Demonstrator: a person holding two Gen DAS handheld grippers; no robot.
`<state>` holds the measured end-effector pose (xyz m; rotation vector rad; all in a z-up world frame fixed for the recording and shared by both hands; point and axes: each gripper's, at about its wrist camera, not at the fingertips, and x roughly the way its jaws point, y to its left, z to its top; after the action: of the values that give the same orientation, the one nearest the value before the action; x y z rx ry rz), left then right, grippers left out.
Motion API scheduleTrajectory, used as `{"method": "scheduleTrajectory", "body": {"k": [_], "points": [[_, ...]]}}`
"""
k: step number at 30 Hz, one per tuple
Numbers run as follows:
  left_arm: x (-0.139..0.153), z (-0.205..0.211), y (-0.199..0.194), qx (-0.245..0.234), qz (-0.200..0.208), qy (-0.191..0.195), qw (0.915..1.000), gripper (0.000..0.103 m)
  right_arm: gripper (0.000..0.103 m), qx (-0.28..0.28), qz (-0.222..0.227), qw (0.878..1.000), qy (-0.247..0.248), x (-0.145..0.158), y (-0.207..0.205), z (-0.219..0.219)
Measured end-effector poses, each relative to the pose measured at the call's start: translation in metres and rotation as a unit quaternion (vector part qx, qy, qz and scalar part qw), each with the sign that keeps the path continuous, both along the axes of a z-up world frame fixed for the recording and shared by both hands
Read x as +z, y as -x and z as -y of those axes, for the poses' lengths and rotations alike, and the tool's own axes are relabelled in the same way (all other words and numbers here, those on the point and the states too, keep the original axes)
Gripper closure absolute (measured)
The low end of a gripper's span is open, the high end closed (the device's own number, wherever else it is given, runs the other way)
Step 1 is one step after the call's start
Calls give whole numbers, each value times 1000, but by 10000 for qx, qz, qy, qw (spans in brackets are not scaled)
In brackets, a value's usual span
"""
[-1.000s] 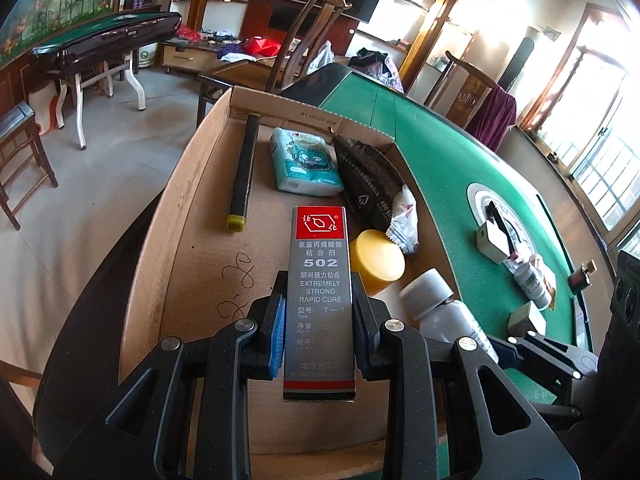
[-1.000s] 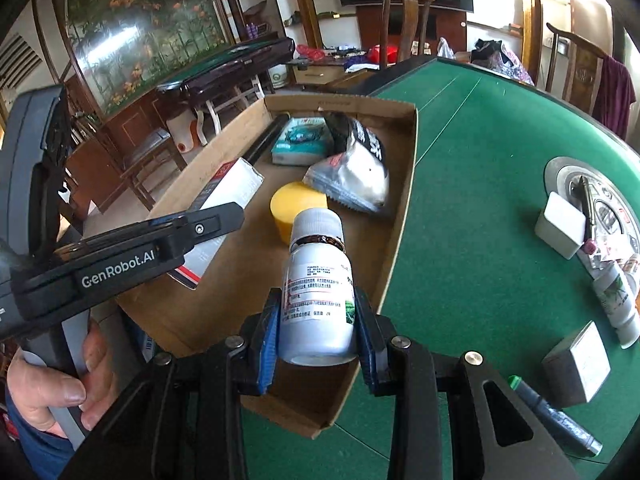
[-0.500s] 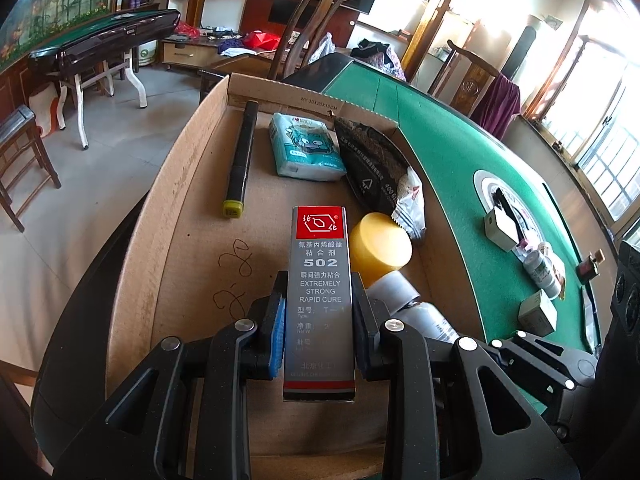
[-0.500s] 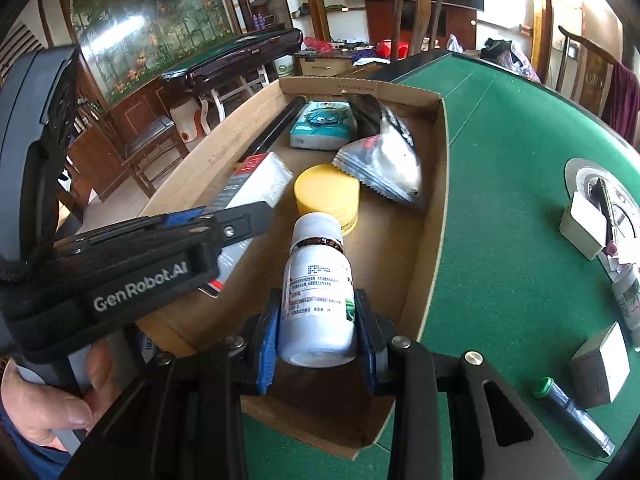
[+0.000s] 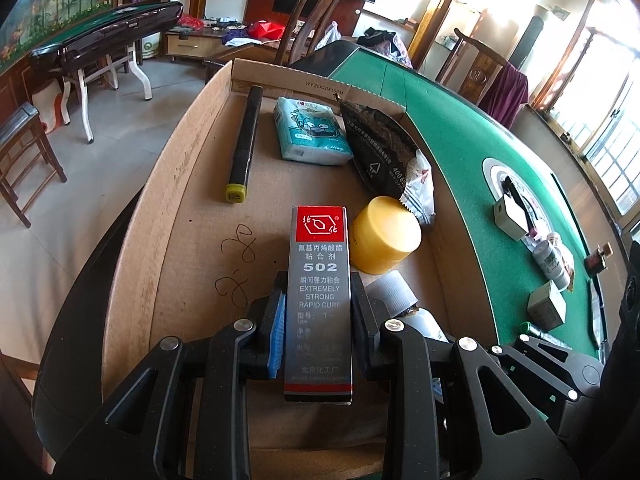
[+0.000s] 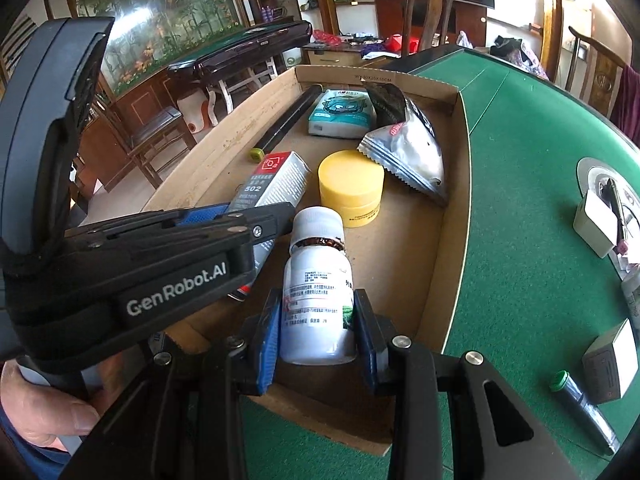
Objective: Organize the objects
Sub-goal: 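Carry the glue carton and white bottle over the cardboard box with both grippers, then open the right gripper to drop the white bottle into the box, then lower the glue carton into the box with the left gripper while the right grasps the black marker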
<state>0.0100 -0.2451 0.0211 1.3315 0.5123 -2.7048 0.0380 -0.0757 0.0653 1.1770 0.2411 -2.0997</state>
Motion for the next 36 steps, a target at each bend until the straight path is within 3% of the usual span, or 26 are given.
{"method": "scheduleTrajectory", "body": {"k": [9,21,29,36], "points": [[6,0,-3,47,56,-14,10000,76,69,25,-87,9998,161,12,-11,-8],[21,-19,-9,18,-32,324,9995,76,69,-159,-8,9974,702,30,-15,-53],[36,-49,-13,-167,-165,653,9976,76,69,-391,38,9939,1029,36,-12,-102],[43,-73,-16,-413,-251,773,9958,76,69,-1074,17,9857,1295,40,8,-186]]}}
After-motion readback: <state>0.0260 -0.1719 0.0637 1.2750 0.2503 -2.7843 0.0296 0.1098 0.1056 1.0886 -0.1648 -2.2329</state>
